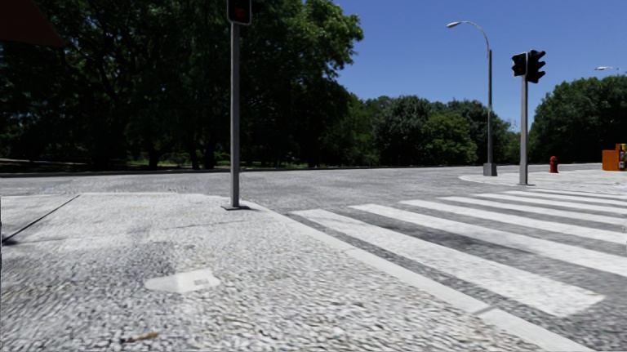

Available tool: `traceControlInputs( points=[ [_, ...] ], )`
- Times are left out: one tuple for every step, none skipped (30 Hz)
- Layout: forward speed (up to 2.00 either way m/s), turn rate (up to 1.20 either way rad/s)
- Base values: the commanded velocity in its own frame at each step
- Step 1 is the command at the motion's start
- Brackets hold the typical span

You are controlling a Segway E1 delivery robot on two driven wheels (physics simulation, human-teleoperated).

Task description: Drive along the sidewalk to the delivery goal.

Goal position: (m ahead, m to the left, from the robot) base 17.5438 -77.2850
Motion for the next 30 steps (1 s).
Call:
traceControlInputs(
  points=[
    [2.0,-0.46],
    [2.0,-0.46],
    [2.0,-0.46],
    [2.0,-0.46],
    [2.0,-0.46],
    [2.0,-0.46],
    [2.0,-0.46],
    [2.0,-0.47],
    [2.0,-0.47],
    [2.0,-0.48],
    [2.0,-0.48],
    [2.0,-0.48],
    [2.0,-0.48],
    [2.0,-0.48],
    [2.0,-0.48],
    [2.0,-0.48],
    [2.0,-0.48],
    [2.0,-0.48],
    [2.0,-0.48],
    [2.0,-0.48],
    [1.95,-0.48],
    [1.78,-0.48],
    [1.78,-0.48],
    [1.66,-0.48],
    [1.61,-0.48],
    [1.61,-0.48],
    [1.59,-0.48],
    [1.58,-0.48],
    [1.58,-0.48],
    [1.58,-0.48]
  ],
)
